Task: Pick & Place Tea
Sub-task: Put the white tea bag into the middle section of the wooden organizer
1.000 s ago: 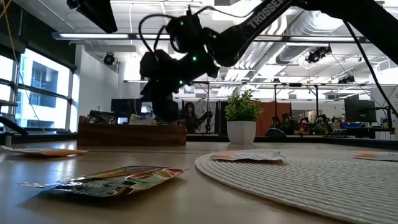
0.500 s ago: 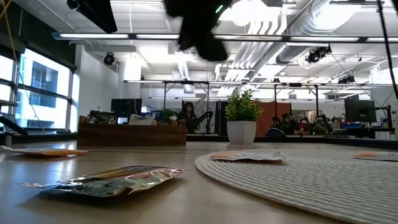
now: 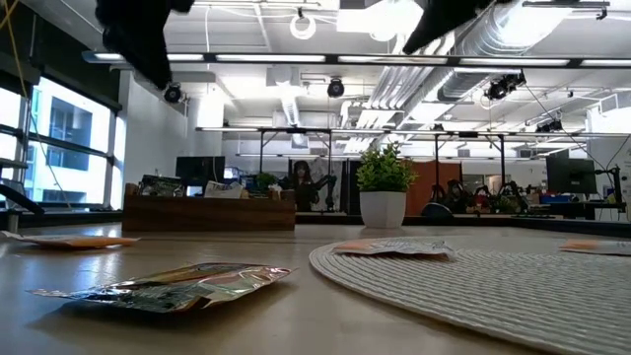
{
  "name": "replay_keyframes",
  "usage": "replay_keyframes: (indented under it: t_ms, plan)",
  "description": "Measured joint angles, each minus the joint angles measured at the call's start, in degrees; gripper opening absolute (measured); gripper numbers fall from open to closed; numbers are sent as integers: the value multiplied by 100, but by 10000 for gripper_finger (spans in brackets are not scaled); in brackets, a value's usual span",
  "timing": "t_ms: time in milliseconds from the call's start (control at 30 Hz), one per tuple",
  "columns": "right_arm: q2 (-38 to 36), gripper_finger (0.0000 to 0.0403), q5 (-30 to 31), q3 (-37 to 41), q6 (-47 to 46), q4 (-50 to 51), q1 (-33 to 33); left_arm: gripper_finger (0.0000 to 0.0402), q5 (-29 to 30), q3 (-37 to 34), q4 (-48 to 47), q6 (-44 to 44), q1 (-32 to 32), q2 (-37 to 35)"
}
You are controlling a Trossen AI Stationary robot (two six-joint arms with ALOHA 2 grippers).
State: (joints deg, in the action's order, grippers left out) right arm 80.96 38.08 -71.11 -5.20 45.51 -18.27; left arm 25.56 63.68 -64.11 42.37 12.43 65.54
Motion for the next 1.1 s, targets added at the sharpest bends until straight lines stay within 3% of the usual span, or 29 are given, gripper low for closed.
replay_keyframes:
  t_ms: [100,200,300,367,567,700,833,1100]
  plan:
    - [-192,3,12,1236,-52,-1805,-167,159,-790,-538,414,463,0,0]
    - [-76,2,-272,2317,256,-4304,-156,159,-1473,-1155,925,999,0,0]
    - [372,2,-773,3018,621,-6379,-29,159,-1979,-1717,1230,1521,5,2]
    - [718,1,-897,3186,690,-7110,47,159,-2212,-2045,1223,2073,161,0]
    - [1408,1,-1078,2842,1030,-6917,250,159,-2322,-2766,1935,3579,1093,-2]
    - [1513,2,-1272,2514,1302,-6637,366,159,-1634,-2937,2619,4257,1575,-2]
    - [1526,1,-1300,2307,1326,-6585,408,159,-1167,-2986,2661,4659,1863,90]
    - [1526,2,-1300,2196,1728,-6610,425,159,-1101,-3178,3274,4853,2182,746]
